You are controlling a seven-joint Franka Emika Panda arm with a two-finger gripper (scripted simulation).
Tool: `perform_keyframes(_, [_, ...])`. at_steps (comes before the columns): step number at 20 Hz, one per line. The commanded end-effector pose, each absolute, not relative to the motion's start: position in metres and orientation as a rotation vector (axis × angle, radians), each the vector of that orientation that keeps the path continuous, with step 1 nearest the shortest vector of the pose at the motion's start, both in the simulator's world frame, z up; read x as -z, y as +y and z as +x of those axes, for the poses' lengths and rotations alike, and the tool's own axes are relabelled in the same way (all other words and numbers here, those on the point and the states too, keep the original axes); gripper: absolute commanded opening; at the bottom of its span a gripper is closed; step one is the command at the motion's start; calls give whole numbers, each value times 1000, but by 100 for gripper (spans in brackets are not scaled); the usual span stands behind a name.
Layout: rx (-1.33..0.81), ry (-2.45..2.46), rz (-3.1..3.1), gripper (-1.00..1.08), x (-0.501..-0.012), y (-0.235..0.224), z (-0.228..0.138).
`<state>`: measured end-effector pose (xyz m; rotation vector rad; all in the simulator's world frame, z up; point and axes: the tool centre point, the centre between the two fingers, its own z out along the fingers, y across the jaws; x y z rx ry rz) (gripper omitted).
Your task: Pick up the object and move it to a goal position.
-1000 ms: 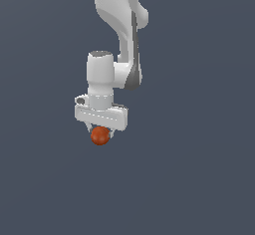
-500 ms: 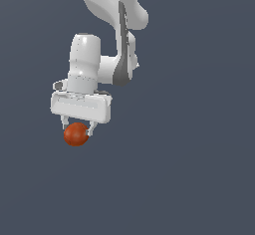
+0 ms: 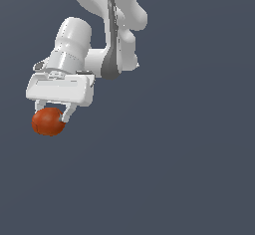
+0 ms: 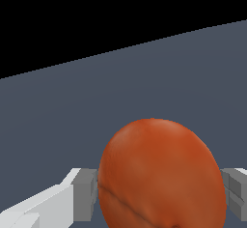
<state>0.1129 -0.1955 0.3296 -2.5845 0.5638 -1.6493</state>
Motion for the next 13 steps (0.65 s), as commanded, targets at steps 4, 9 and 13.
perform_keyframes(4, [1785, 565, -2485, -100, -364, -210, 110])
perform_keyframes(9, [1849, 568, -2434, -100, -381, -217, 106])
perform_keyframes(13, [1864, 569, -2422, -100, -384, -219, 105])
